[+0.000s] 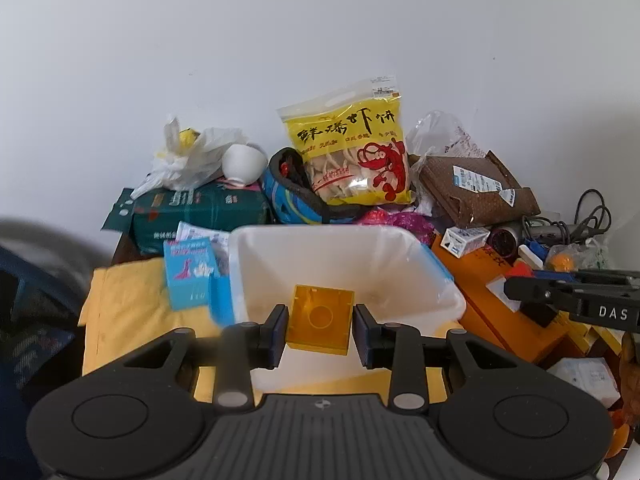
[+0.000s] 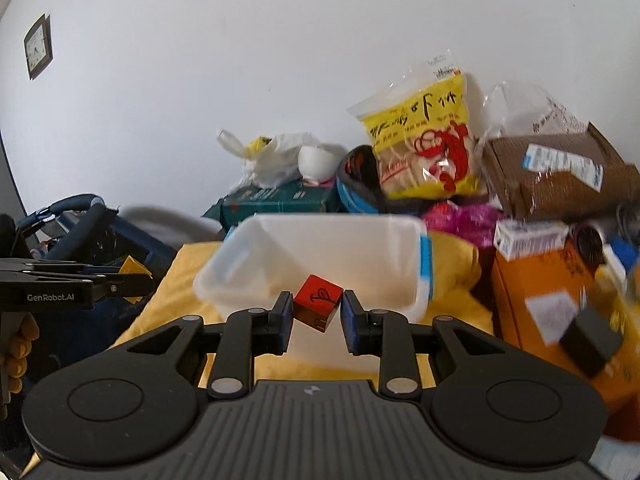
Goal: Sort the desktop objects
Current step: 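Carry both pieces over the white bin and open both tools to release them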
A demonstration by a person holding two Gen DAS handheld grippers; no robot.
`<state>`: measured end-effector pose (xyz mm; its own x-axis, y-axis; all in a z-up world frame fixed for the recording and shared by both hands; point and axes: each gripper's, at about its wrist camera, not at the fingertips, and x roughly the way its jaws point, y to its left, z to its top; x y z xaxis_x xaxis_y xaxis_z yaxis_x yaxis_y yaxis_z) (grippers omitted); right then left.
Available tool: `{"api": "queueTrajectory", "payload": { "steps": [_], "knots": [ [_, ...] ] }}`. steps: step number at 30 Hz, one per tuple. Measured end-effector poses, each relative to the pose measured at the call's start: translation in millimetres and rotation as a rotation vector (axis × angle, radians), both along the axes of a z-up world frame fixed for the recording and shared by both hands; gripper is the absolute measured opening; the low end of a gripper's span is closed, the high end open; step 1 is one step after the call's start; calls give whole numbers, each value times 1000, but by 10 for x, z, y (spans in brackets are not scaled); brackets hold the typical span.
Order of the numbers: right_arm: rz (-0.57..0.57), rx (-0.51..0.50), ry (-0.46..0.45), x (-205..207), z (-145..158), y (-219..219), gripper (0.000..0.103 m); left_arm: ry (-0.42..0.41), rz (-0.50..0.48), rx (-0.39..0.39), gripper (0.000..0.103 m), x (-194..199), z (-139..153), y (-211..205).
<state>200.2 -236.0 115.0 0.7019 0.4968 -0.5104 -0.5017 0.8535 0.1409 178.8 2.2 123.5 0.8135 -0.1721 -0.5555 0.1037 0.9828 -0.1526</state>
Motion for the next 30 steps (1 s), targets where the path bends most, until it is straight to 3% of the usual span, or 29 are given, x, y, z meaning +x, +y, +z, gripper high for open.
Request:
{"api": "queueTrajectory", "payload": {
  "steps": [7,13,21,30],
  "knots": [
    [5,-16,58,453,221,157,29,66,-3,-42,38,462,155,63],
    [10,-41,108,759,268,292,29,105,-13,-30,38,736,201,67],
    [35,-96,164,1066,213,491,29,185,-27,-14,38,1111,171,18],
    [48,-168,292,1373,1,646,29,270,-25,-13,38,1384,13,-65]
  ]
}}
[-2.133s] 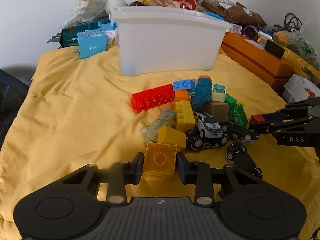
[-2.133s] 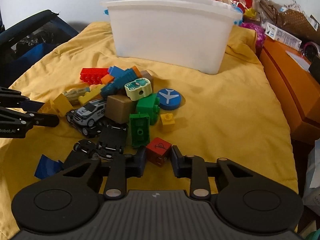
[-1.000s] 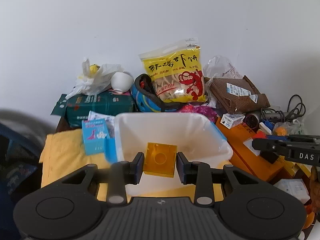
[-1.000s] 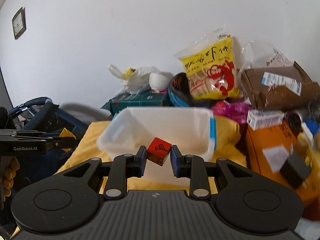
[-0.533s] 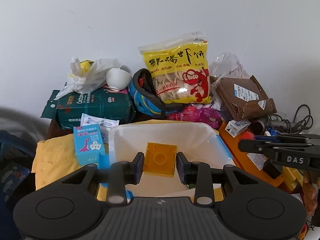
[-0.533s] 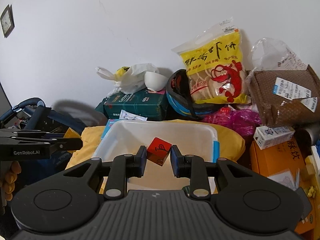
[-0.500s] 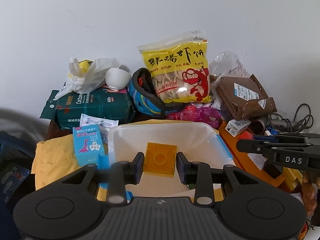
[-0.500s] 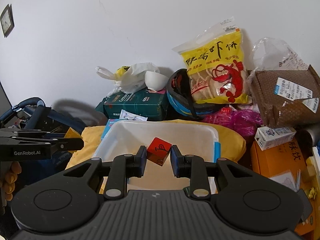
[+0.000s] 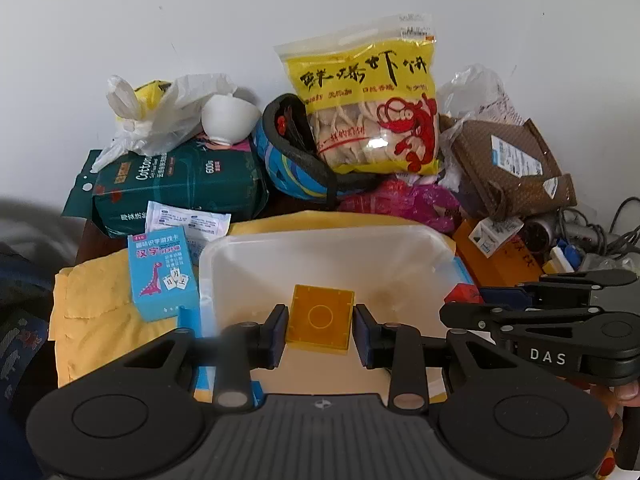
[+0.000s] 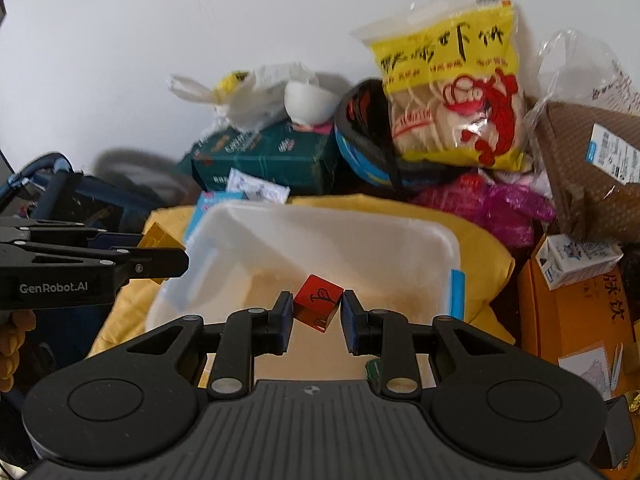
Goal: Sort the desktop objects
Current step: 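Carry both pieces over the white bin and open both tools to release them, then grasp the dark blue curved piece with the left tool while the right tool grasps a black car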
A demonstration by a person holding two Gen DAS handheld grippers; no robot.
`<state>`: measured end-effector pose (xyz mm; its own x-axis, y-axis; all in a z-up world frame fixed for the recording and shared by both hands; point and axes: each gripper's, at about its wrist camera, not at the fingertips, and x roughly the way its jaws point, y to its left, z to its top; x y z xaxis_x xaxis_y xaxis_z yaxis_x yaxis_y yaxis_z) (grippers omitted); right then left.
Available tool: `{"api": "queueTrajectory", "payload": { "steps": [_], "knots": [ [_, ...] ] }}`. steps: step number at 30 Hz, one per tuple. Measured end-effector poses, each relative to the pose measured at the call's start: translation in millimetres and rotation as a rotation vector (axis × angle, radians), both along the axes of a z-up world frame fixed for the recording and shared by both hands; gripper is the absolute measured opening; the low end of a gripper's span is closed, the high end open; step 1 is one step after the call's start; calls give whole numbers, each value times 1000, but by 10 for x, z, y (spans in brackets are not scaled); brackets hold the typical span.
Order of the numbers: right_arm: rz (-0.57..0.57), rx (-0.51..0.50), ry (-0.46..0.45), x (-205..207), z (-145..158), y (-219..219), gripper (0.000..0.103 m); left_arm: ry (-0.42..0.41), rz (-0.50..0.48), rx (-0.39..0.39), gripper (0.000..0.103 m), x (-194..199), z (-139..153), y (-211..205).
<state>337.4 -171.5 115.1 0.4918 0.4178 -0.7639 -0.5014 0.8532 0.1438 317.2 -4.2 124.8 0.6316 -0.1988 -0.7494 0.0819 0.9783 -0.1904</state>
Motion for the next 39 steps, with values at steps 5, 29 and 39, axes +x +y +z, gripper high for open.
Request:
{"api": "queueTrajectory", "payload": {
  "steps": [5,29,39],
  "knots": [
    [-5,-40,24,73,-106,11,29,24,-9,-1,38,34,-90,-33],
    [39,38,-129,-779,-299,-264,66,-204,-12,21,75,-1339,-525,166],
    [107,27,-44,-2049,-1250,-526,60,-178,-23,43,75,-2662,-1350,56]
  ]
}}
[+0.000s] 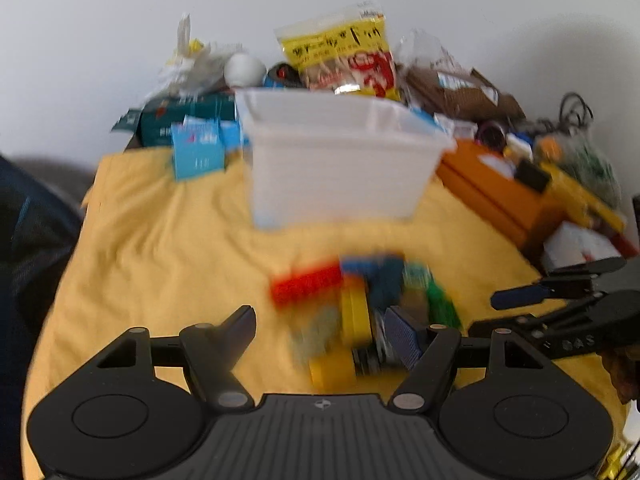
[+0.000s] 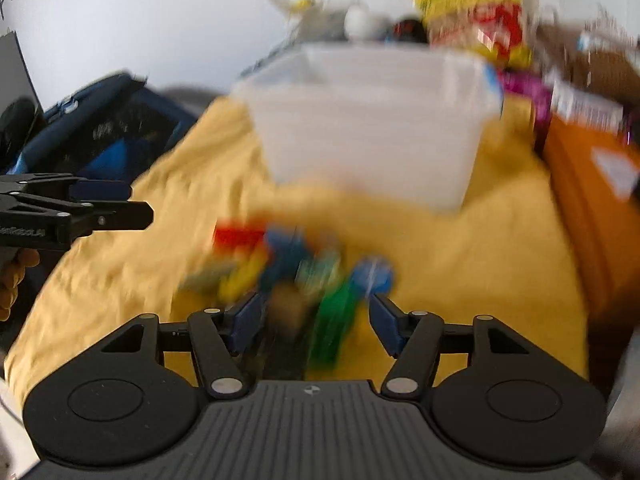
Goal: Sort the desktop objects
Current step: 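Grasp the dark blue curved piece with the left tool while the right tool grasps a black car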
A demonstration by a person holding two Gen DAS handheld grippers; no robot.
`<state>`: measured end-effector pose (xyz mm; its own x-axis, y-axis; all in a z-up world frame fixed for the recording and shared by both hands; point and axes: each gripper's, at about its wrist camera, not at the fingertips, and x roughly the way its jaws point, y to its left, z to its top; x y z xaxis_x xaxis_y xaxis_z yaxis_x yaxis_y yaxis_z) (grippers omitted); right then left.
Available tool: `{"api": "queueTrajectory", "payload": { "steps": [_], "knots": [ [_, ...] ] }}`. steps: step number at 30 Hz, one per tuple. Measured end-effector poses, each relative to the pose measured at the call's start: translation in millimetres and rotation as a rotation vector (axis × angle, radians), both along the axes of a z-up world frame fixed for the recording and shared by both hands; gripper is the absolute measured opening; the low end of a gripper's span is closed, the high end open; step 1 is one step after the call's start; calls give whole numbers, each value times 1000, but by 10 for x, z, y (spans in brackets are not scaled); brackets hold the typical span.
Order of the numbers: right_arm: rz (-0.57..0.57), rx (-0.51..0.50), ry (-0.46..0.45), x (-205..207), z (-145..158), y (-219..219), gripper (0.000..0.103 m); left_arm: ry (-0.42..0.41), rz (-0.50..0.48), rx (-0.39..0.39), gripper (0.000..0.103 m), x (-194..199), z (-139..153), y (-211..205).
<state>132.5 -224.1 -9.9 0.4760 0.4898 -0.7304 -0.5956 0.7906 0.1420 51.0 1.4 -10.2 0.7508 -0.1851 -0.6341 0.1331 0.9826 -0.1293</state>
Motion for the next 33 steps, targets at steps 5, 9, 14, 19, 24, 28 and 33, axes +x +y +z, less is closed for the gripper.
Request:
{"api": "queueTrajectory", "payload": {
  "steps": [5,9,14,19,24,28,33],
  "knots": [
    [-14,-31,36,-209,-275,34,53,15,-80,24,75,-331,-246,-264],
    [-33,-3,56,-207,-340,61,51,37,-151,37,75,-421,-430,-455],
    [-51,-16,75,-177,-460,113,49,60,-169,48,74,-365,-584,-619],
    [-58,-21,95,-78,-559,162,36,83,-213,54,53,-265,-666,-700],
    [-17,-11,109,-74,-551,153,33,88,-214,47,48,-296,-674,-677],
    [-32,10,111,-128,-521,37,33,75,-183,35,48,-329,-587,-605],
    [-58,38,89,-236,-416,-118,33,29,-111,8,48,-312,-371,-422]
  ]
}}
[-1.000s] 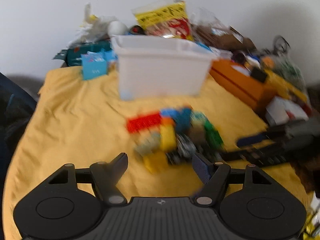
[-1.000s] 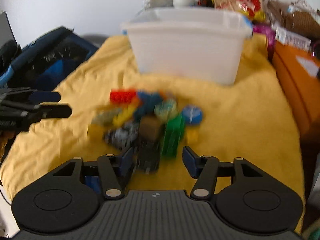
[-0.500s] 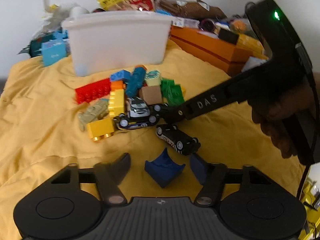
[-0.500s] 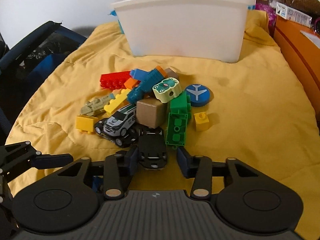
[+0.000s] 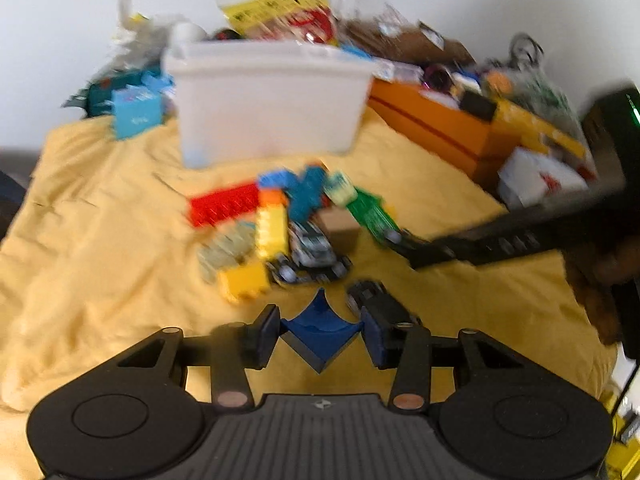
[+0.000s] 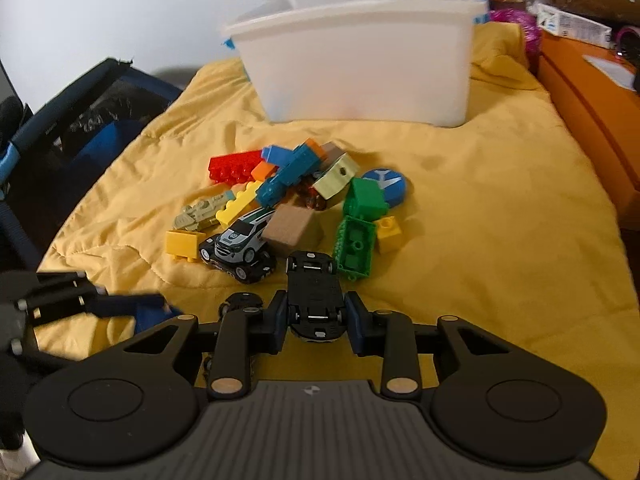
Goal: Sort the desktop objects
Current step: 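Grasp the dark blue curved piece with the left tool while the right tool grasps a black car, then carry both pieces over the white bin and open both tools to drop them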
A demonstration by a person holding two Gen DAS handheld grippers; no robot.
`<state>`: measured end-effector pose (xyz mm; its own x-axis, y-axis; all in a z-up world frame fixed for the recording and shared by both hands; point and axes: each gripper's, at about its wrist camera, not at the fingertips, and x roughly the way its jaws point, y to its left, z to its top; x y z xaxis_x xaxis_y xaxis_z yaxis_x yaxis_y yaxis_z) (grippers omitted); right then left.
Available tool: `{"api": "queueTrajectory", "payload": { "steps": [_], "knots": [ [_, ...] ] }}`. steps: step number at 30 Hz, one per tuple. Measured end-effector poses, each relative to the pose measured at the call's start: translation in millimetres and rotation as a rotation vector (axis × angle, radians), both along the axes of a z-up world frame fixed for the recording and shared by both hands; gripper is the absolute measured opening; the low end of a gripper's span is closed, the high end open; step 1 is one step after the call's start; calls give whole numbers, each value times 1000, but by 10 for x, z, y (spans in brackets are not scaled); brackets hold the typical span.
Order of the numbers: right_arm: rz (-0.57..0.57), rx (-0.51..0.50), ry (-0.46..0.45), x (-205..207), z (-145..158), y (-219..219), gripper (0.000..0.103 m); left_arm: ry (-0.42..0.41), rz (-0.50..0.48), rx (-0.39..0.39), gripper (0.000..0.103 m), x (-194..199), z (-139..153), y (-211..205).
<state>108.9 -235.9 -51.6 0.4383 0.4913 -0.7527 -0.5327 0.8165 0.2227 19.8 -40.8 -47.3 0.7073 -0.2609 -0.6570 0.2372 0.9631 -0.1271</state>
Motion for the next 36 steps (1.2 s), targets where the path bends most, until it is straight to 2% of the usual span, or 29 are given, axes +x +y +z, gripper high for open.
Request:
{"api": "queueTrajectory", "payload": {
  "steps": [9,19,22,24,29,36],
  "knots": [
    [-92,104,-19,22,297,-242,34,-58,105,-39,48,300,449,293],
    [-109,207,-162,501,1153,-207,34,-128,123,-43,48,916,1186,437],
    [-104,206,-199,691,1385,-193,34,-124,136,-58,48,1165,1387,488],
    [-101,201,-216,818,1505,-180,34,-127,137,-40,48,1329,1520,490],
    [-97,193,-219,1111,1769,-153,34,-121,126,-48,48,1675,1808,510],
    [-75,153,-220,1384,1948,-30,34,-79,108,-29,48,2085,1959,461]
  ]
}}
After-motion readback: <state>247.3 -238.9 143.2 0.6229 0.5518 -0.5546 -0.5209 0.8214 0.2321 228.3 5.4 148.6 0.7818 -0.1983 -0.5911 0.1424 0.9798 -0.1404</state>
